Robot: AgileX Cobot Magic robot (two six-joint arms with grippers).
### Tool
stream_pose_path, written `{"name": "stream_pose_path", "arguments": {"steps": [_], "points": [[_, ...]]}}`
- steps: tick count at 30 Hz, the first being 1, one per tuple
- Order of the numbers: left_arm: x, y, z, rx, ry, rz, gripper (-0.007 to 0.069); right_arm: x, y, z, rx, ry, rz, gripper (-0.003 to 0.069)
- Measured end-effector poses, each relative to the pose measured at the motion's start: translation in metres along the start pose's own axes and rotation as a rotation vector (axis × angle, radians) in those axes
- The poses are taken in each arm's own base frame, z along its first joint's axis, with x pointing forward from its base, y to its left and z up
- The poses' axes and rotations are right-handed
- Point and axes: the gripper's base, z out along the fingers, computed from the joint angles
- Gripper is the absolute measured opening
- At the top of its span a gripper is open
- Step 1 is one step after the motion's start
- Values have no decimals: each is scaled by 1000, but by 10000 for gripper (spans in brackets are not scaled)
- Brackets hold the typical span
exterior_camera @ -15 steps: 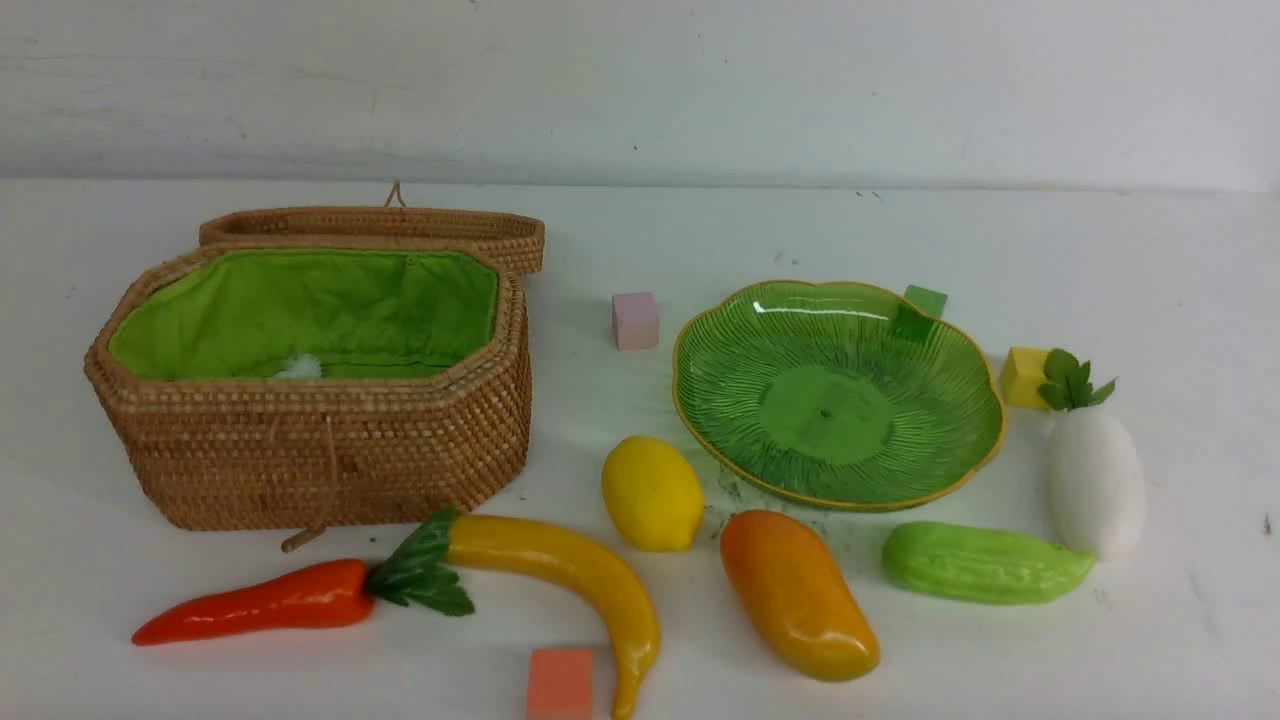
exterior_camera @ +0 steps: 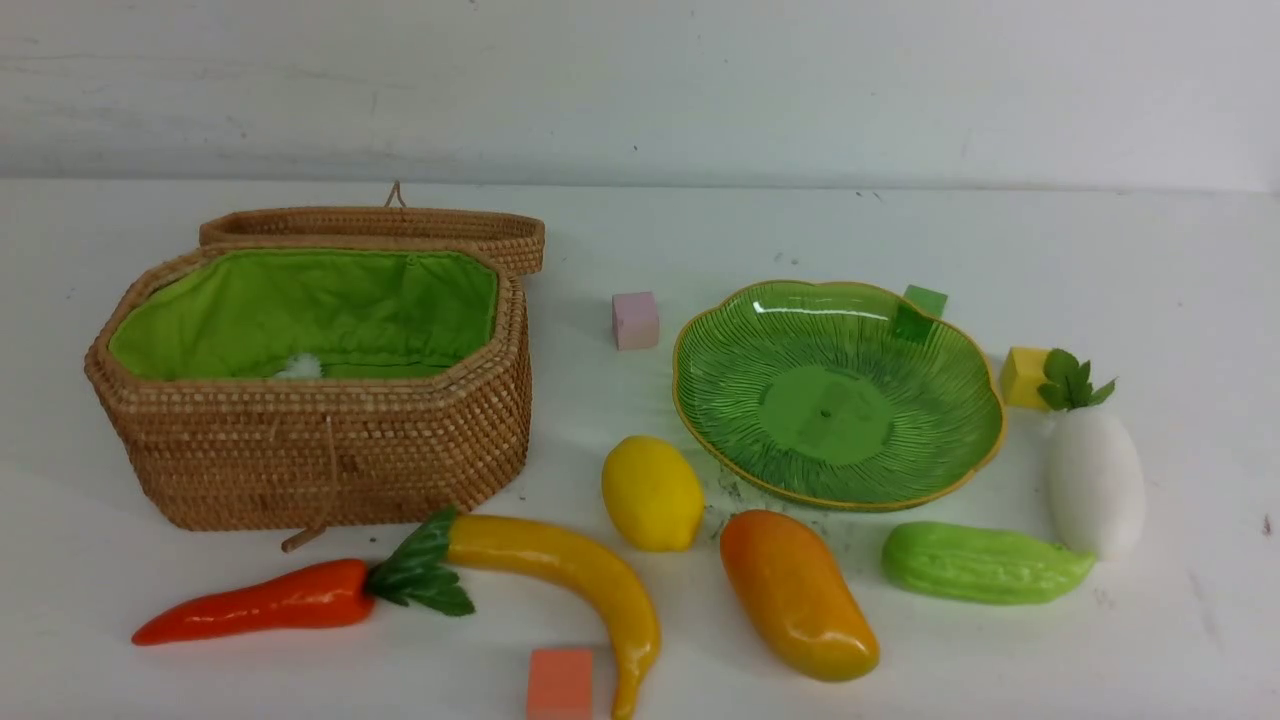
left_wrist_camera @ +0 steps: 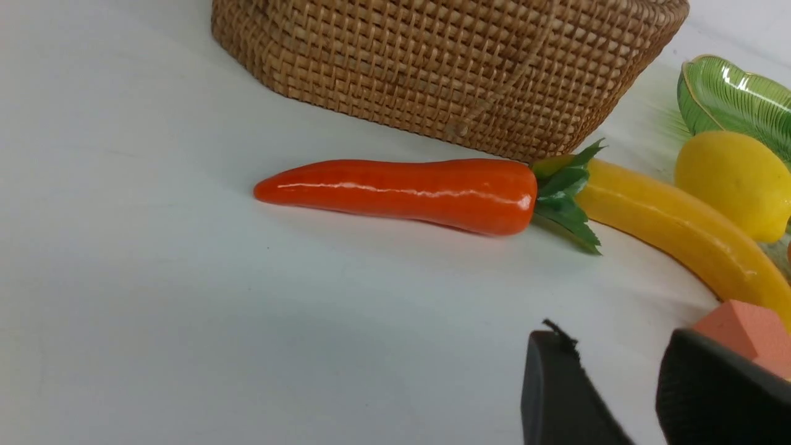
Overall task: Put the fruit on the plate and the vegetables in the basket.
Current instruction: Use the left arm to grab a carrot and put it into the left basket
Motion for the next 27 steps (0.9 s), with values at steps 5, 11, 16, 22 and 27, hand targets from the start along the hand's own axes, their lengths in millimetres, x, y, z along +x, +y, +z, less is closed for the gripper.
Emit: {"name": "stream_pose_path", "arguments": {"steps": [5, 11, 16, 22, 27], "points": [[0, 0, 0, 1, -2, 0, 239, 0, 0, 0, 0, 0, 0, 240], [-9, -5, -1, 61, -97, -161, 239, 0, 0, 0, 0, 0, 0, 240], [-21, -9, -3, 153, -204, -482, 239, 0, 0, 0, 0, 0, 0, 240], [-35, -7, -7, 207, -349, -667, 230, 0, 0, 0, 0, 0, 0, 240], [-53, -21, -19, 248, -348, -568, 107, 0, 0, 0, 0, 0, 0, 240]]}}
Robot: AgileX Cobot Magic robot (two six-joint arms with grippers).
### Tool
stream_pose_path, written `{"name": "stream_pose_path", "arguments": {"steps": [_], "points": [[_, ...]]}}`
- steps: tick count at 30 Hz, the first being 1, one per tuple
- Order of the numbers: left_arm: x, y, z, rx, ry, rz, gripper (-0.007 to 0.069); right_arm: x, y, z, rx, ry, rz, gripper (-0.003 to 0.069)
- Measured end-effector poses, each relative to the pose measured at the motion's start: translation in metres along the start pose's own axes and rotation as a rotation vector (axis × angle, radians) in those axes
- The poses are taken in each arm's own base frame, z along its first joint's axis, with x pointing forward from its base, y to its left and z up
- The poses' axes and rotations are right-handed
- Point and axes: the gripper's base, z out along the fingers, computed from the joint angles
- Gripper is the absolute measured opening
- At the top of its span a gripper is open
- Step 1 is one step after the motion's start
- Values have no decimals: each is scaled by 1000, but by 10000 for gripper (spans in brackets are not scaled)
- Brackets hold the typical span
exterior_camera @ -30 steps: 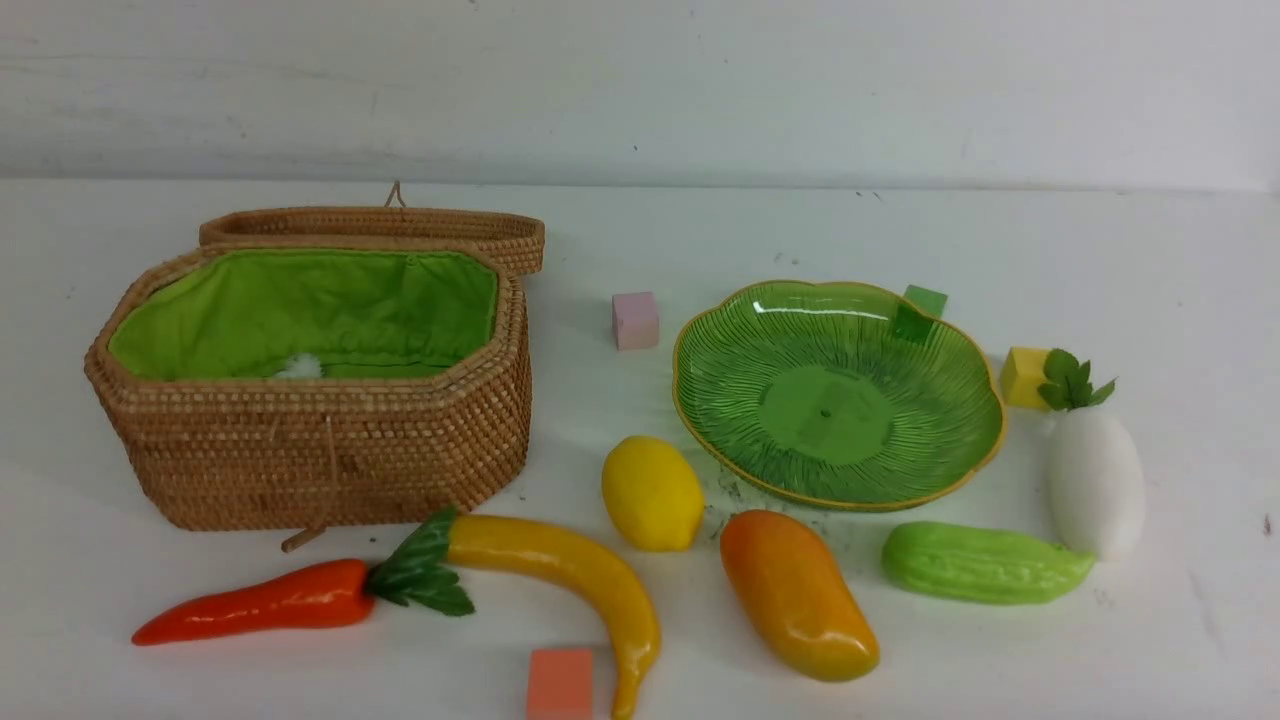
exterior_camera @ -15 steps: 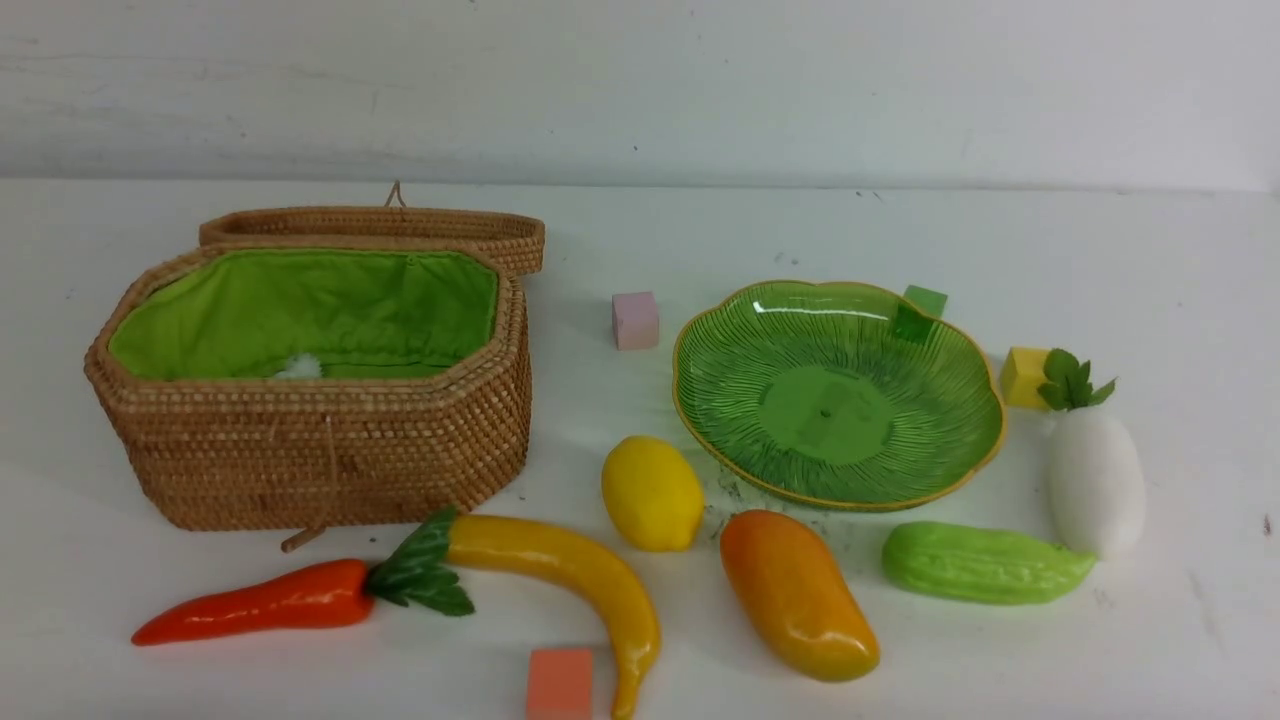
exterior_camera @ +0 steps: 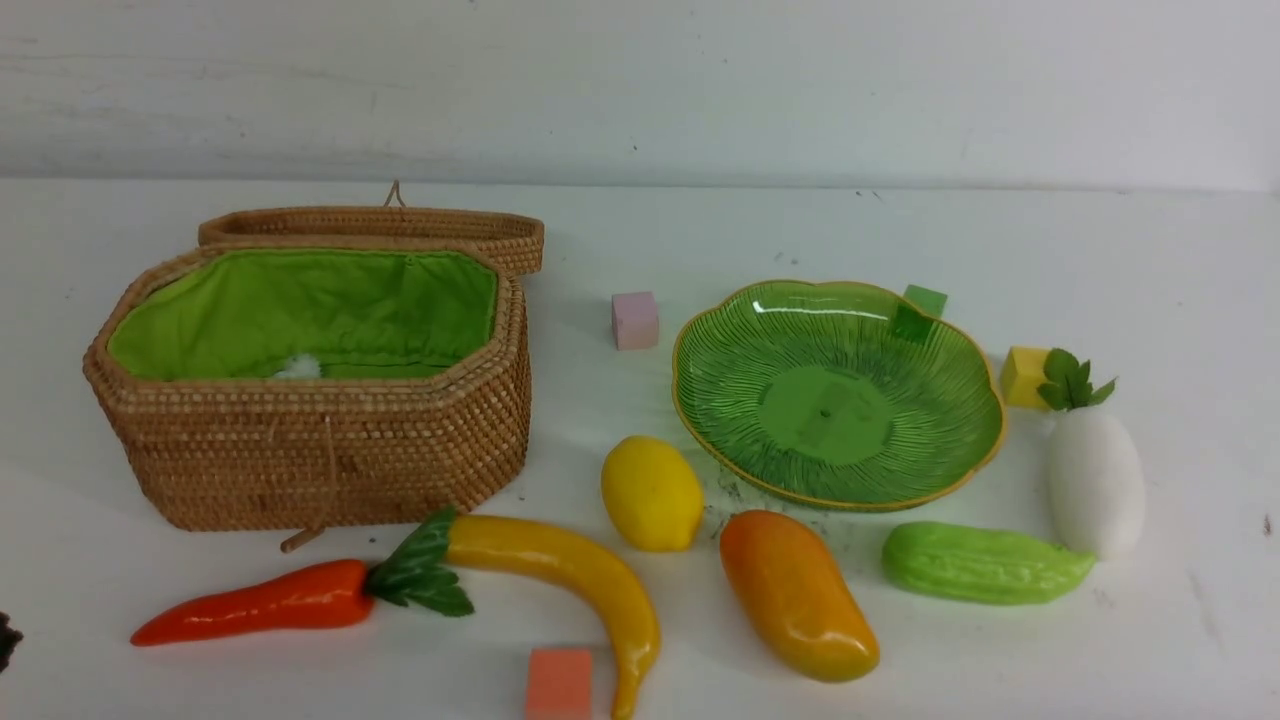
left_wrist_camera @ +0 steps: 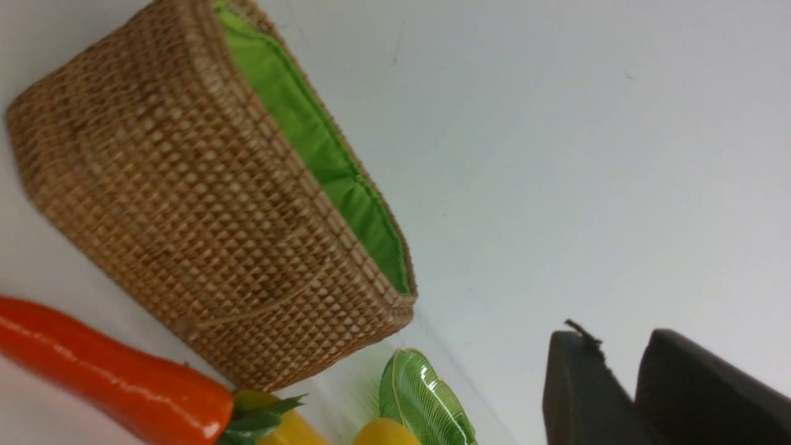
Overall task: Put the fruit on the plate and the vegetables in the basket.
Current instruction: Use the left arm to grab a carrot and put it into the left basket
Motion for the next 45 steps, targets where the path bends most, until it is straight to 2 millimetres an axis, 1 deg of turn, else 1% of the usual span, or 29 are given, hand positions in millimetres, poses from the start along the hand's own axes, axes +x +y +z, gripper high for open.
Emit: {"name": "stream_pose_path", "arguments": {"steps": [2, 3, 4, 5, 8, 11, 13, 14, 15, 16, 17, 19, 20, 21, 23, 25, 27, 28, 29, 30, 32, 36, 38, 39, 40, 41, 42, 43, 45], "points": [[-7, -19, -3, 37, 22, 83, 18, 0, 0, 0, 0, 0, 0, 240], [-7, -20, -3, 39, 30, 96, 11, 0, 0, 0, 0, 0, 0, 240], [-10, -29, -5, 55, 40, 129, -13, 0, 0, 0, 0, 0, 0, 240], [-15, -43, -8, 80, 61, 173, -13, 0, 0, 0, 0, 0, 0, 240], [-17, -60, -6, 57, 177, 235, -13, -1, 1, 0, -12, -15, 54, 240], [-15, -76, 2, -10, 385, 293, -13, -5, 5, 0, -62, -65, 290, 241], [-12, -84, 10, -71, 579, 342, -13, -12, 6, -1, -102, -124, 482, 241], [-11, -86, 13, -90, 638, 353, -13, -15, 6, -1, -117, -150, 548, 241], [-10, -90, 21, -128, 749, 370, -13, -19, 6, -2, -138, -188, 650, 241], [-9, -90, 21, -135, 777, 378, -13, -19, 6, -2, -141, -195, 666, 241], [-8, -90, 33, -177, 874, 384, -13, -25, 5, -3, -164, -255, 786, 241], [-6, -88, 45, -209, 926, 382, -13, -30, 2, -5, -181, -313, 880, 241], [-6, -88, 46, -212, 931, 381, -13, -30, 2, -5, -183, -319, 895, 241], [-4, -84, 54, -221, 965, 394, -13, -33, 1, -6, -195, -344, 966, 241], [-1, -81, 61, -206, 1006, 441, -13, -35, 2, -7, -218, -328, 1008, 241], [1, -79, 65, -191, 1043, 478, -13, -46, 9, -14, -276, -251, 965, 234], [1, -80, 66, -184, 1076, 503, -13, -66, 16, -28, -336, -188, 856, 214], [-1, -81, 68, -183, 1094, 524, -13, -82, 19, -38, -370, -140, 750, 193], [-1, -82, 68, -182, 1093, 524, -13, -82, 20, -37, -369, -133, 734, 193], [-4, -85, 70, -186, 1105, 553, -13, -105, 24, -50, -412, -60, 599, 165], [-10, -91, 73, -192, 1108, 596, -13, -135, 29, -64, -464, 77, 400, 118], [-15, -102, 79, -175, 1133, 671, -13, -177, 35, -79, -546, 332, 120, 75], [-13, -106, 79, -156, 1180, 729, -13, -191, 38, -81, -582, 409, 12, 71], [-11, -109, 80, -140, 1224, 776, -13, -204, 40, -84, -610, 416, -49, 71], [-10, -110, 81, -131, 1249, 802, -13, -209, 41, -84, -623, 411, -73, 71], [-6, -112, 81, -107, 1310, 873, -13, -218, 43, -86, -653, 393, -112, 71], [-6, -112, 81, -109, 1314, 872, -13, -219, 43, -86, -659, 391, -117, 71], [-2, -113, 83, -74, 1371, 978, -13, -227, 45, -90, -704, 363, -163, 71], [2, -112, 86, -50, 1401, 1076, -13, -232, 47, -95, -746, 337, -187, 73]]}}
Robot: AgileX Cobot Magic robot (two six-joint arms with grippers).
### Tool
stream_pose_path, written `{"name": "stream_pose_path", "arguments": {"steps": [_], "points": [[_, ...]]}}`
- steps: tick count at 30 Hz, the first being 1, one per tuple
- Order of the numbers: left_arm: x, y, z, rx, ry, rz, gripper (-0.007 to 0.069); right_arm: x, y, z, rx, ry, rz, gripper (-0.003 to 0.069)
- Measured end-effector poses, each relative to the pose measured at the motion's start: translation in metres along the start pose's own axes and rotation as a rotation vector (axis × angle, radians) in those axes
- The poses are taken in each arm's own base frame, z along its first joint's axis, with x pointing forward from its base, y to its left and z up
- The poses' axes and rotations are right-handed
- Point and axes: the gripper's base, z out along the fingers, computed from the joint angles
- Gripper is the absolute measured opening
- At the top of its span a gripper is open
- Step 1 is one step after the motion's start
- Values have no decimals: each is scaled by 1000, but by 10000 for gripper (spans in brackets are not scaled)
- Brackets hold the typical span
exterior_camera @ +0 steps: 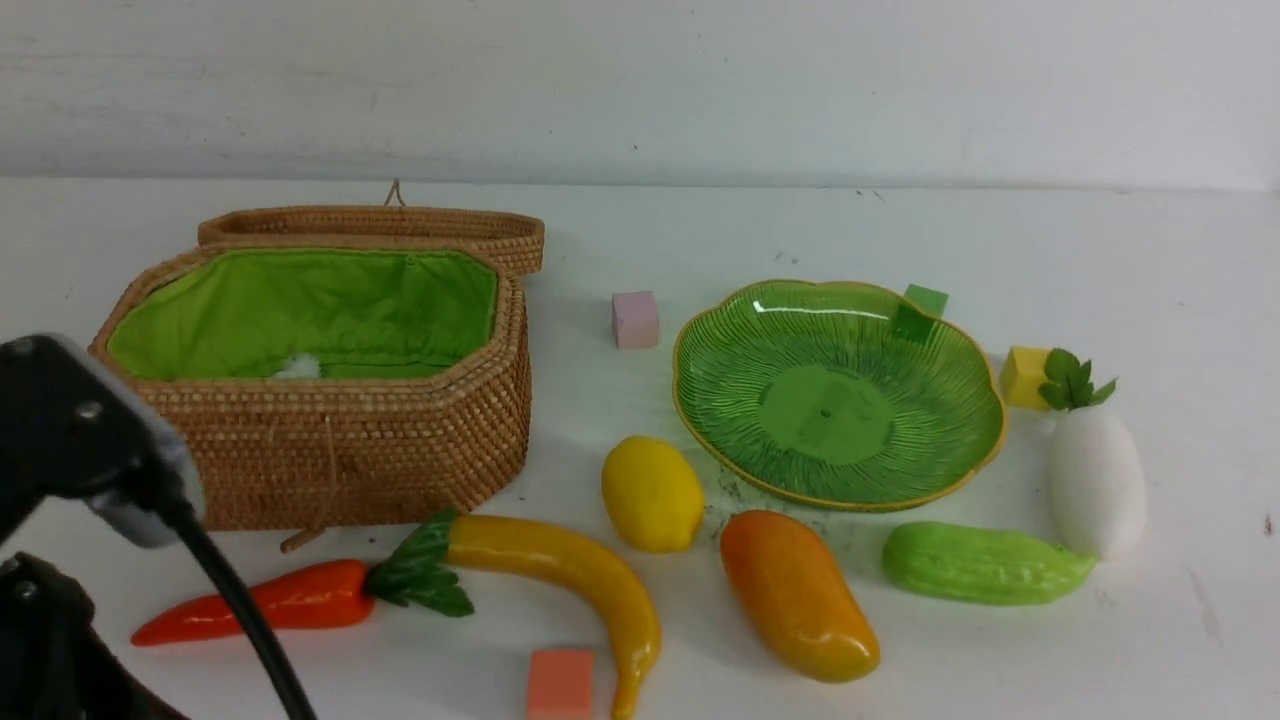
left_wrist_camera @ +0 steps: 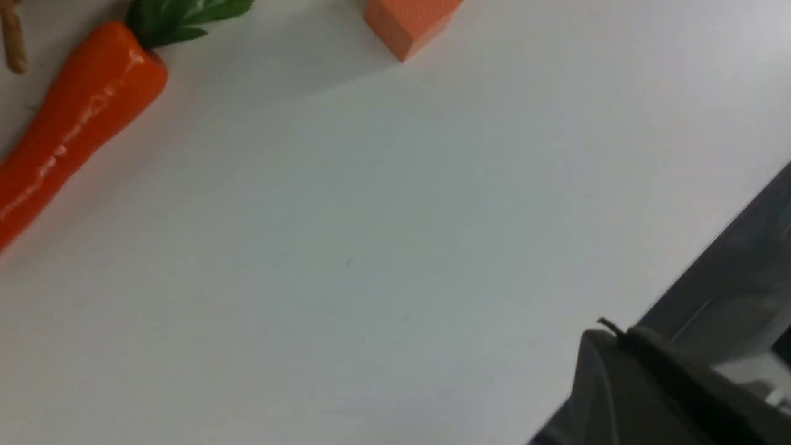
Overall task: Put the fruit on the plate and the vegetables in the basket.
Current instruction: Use the left arm to grab a carrot and put it into the left basket
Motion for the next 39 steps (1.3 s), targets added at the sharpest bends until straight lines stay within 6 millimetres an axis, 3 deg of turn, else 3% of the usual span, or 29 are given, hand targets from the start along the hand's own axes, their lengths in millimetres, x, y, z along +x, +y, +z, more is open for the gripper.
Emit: {"name": "stream_pose_path", "arguments": {"steps": [6, 15, 19, 21, 22, 25, 28, 32, 39], "points": [[-16, 19, 25, -117, 77, 190, -13, -2, 7, -3, -66, -16, -121, 75], [-34, 62, 70, -181, 177, 219, 9, 4, 11, -14, -61, -57, -181, 82], [-35, 77, 88, -174, 229, 226, 106, 9, 14, -22, -56, -88, -211, 83], [-36, 85, 104, -159, 273, 262, 234, 10, 16, -24, -59, -99, -221, 83], [-36, 86, 105, -158, 276, 270, 246, 10, 16, -24, -59, -99, -222, 83], [-38, 95, 126, -159, 306, 305, 429, 10, 16, -24, -60, -99, -224, 86], [-40, 103, 141, -180, 319, 336, 551, 10, 16, -24, -61, -99, -225, 87], [-44, 112, 155, -223, 311, 390, 584, 10, 16, -24, -61, -99, -226, 90], [-50, 119, 170, -238, 286, 507, 532, 10, 16, -24, -61, -99, -226, 97]]}}
